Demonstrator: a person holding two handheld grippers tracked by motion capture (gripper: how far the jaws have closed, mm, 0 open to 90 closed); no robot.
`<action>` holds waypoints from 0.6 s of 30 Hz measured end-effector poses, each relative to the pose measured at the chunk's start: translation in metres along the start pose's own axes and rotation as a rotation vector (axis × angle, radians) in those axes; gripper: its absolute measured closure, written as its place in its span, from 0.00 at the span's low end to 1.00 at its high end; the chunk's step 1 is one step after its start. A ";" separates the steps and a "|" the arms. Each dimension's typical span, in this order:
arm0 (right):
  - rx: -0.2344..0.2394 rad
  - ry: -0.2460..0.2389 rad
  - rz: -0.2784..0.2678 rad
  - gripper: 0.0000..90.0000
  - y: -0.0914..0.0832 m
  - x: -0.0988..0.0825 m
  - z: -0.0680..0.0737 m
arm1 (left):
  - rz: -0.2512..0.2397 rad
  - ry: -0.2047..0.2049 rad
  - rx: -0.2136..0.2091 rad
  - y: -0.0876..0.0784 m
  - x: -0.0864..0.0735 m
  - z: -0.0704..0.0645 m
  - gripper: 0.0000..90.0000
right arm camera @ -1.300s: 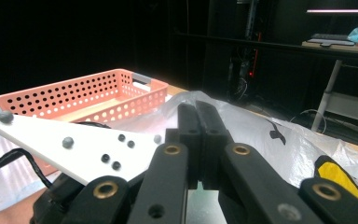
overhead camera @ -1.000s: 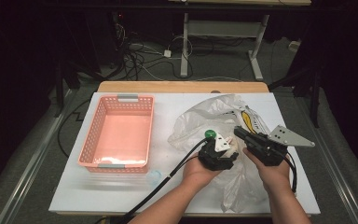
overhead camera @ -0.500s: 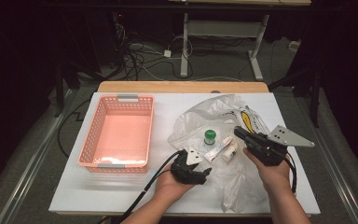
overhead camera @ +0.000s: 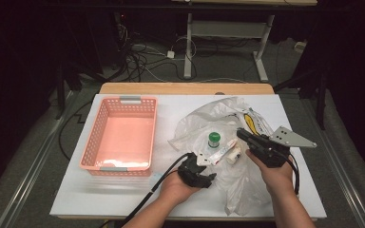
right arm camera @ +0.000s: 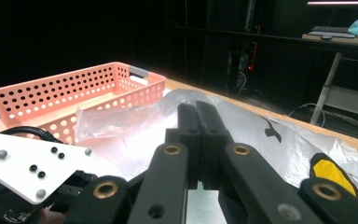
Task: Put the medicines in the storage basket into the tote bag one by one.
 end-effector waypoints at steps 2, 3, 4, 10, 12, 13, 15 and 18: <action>-0.001 0.001 0.001 1.00 0.000 0.000 0.000 | -0.008 -0.023 0.010 0.000 0.001 0.000 0.55; -0.001 0.000 0.000 1.00 0.000 0.000 0.001 | -0.009 -0.009 0.011 0.000 0.001 -0.001 0.60; 0.000 0.000 0.001 1.00 -0.001 -0.001 0.001 | -0.012 0.001 0.004 0.000 0.001 -0.002 0.69; -0.003 -0.001 0.005 1.00 -0.003 -0.004 0.001 | -0.019 0.008 -0.010 0.000 0.001 -0.004 0.98; -0.005 -0.003 0.006 1.00 -0.004 -0.004 0.001 | -0.025 0.000 -0.018 -0.001 0.001 -0.003 0.99; -0.004 0.002 0.005 1.00 -0.005 -0.004 0.001 | -0.026 0.006 -0.011 -0.001 0.000 -0.003 0.99; -0.003 -0.004 -0.002 1.00 -0.006 -0.004 0.001 | -0.039 0.001 -0.002 -0.003 0.000 -0.003 0.99; -0.003 0.000 -0.005 1.00 -0.007 -0.003 0.001 | -0.118 -0.028 -0.007 -0.011 0.001 0.000 0.99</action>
Point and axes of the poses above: each handheld gripper's, and its own axes: y roughly forward along the jaws, x roughly out of its top, z roughly to its left, the point moved 9 cm from there along y, roughly forward along the jaws, and after that the axes turned 13 degrees about z, right-handed, at the moved point
